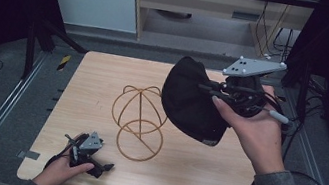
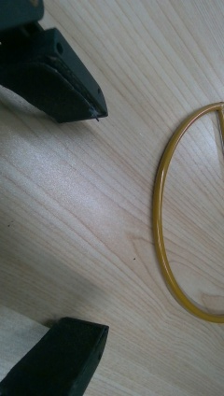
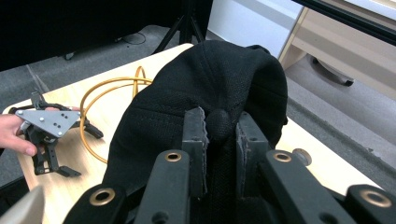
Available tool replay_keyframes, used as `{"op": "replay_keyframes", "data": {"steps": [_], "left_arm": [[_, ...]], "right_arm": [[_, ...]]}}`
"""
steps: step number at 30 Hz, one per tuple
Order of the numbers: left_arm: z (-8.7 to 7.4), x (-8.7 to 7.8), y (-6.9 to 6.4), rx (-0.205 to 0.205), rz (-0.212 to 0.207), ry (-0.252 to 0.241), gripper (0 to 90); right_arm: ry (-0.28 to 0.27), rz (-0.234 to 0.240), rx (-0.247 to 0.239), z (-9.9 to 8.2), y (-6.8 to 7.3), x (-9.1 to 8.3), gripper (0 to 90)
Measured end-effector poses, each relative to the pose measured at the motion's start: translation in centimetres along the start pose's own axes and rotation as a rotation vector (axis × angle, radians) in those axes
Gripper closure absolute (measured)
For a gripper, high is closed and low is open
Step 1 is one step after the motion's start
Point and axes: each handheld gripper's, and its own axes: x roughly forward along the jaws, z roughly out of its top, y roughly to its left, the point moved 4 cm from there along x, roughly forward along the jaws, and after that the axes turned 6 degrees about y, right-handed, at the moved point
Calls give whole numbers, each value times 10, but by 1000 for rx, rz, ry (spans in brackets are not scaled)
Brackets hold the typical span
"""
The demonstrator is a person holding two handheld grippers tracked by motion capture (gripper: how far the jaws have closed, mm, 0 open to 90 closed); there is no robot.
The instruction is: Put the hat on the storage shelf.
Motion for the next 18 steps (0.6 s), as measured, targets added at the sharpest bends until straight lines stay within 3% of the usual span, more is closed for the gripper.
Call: {"op": "replay_keyframes", "data": {"steps": [11,18], "left_arm": [[0,0,0,1,1,0,0],[0,0,0,1,0,0,0]], "right_arm": [[14,15,-31,18,7,7,775],[25,39,-62,34,17,23,775]]}}
